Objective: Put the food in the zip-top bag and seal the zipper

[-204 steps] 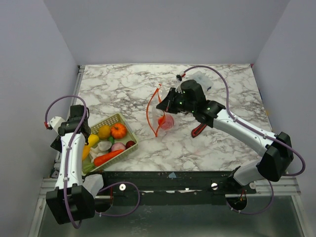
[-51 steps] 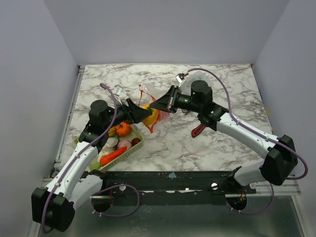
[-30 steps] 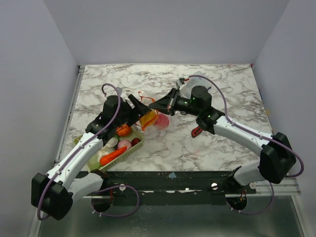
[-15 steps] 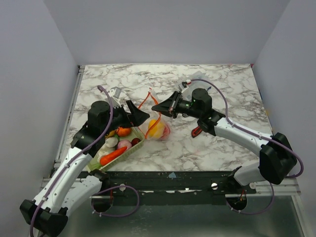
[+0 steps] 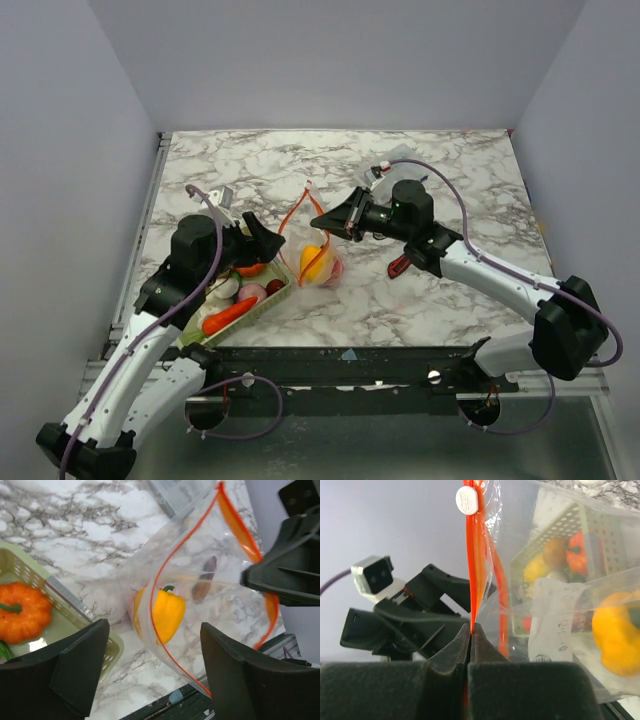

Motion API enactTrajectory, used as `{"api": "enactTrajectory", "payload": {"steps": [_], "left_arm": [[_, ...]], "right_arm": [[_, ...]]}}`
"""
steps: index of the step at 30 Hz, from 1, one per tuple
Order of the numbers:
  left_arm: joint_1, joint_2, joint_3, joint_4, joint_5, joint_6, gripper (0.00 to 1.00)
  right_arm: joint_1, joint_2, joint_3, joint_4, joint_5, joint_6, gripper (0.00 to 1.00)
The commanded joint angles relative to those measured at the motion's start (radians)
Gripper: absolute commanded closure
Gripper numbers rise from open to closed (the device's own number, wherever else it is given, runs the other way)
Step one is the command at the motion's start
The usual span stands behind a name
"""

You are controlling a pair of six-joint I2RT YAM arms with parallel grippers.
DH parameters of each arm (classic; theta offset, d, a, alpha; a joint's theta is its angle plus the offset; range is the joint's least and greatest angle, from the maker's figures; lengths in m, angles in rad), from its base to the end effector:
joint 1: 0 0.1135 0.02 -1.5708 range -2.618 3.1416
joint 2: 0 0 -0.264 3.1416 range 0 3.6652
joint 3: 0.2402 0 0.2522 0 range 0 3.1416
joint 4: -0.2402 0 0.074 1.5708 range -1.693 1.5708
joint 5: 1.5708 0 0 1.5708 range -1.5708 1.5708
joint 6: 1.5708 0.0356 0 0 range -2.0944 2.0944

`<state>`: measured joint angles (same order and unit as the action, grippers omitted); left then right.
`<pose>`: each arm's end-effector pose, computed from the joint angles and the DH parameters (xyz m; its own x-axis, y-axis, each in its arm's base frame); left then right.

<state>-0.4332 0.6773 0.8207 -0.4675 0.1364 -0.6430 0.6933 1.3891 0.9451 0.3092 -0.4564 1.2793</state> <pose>0.1357 -0.0681 0.3385 -0.5508 -0.3997 -0.7327 0.2532 0.7565 -0.6030 0.2394 0.2193 0.3079 -0.9009 0.3693 -0.2280 -0.1624 0.2005 0.9661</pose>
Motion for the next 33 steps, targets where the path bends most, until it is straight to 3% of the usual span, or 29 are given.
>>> {"api": "enactTrajectory", "payload": {"steps": [1,5,8,9,14,17,19,23,25,28,33], "left_arm": [[0.005,0.141,0.009,-0.025,0.039,-0.008,0.36],[0.005,0.230,0.027,0.046,0.220,0.006,0.61],[0.005,0.289,0.049,0.107,0.400,0.003,0.95],[0.004,0.293,0.049,0.145,0.469,-0.012,1.00],[0.002,0.245,-0.012,0.362,0.688,-0.259,1.00],[0.003,0.223,-0.062,0.421,0.680,-0.413,1.00],[0.013,0.232,-0.080,0.438,0.635,-0.479,1.00],[0.087,0.350,-0.089,0.446,0.575,-0.507,1.00],[0.152,0.447,-0.085,0.489,0.634,-0.507,1.00],[0.188,0.496,-0.063,0.519,0.684,-0.493,1.00],[0.150,0.409,-0.082,0.605,0.710,-0.488,1.00]], "right_arm": [[-0.004,-0.054,0.033,-0.099,0.040,-0.074,1.00],[-0.004,-0.099,0.048,-0.200,0.092,-0.129,1.00],[-0.004,-0.126,0.073,-0.302,0.131,-0.174,1.00],[-0.005,-0.127,0.101,-0.383,0.146,-0.191,1.00],[-0.004,-0.146,0.255,-0.755,0.316,-0.285,1.00],[-0.027,-0.121,0.297,-0.788,0.391,-0.318,1.00],[-0.108,-0.035,0.319,-0.761,0.322,-0.334,1.00],[-0.211,0.209,0.428,-0.714,0.210,-0.385,1.00],[-0.211,0.291,0.489,-0.717,0.197,-0.433,1.00],[-0.208,0.319,0.526,-0.731,0.194,-0.481,1.00],[-0.179,0.240,0.496,-0.753,0.235,-0.529,1.00]]}}
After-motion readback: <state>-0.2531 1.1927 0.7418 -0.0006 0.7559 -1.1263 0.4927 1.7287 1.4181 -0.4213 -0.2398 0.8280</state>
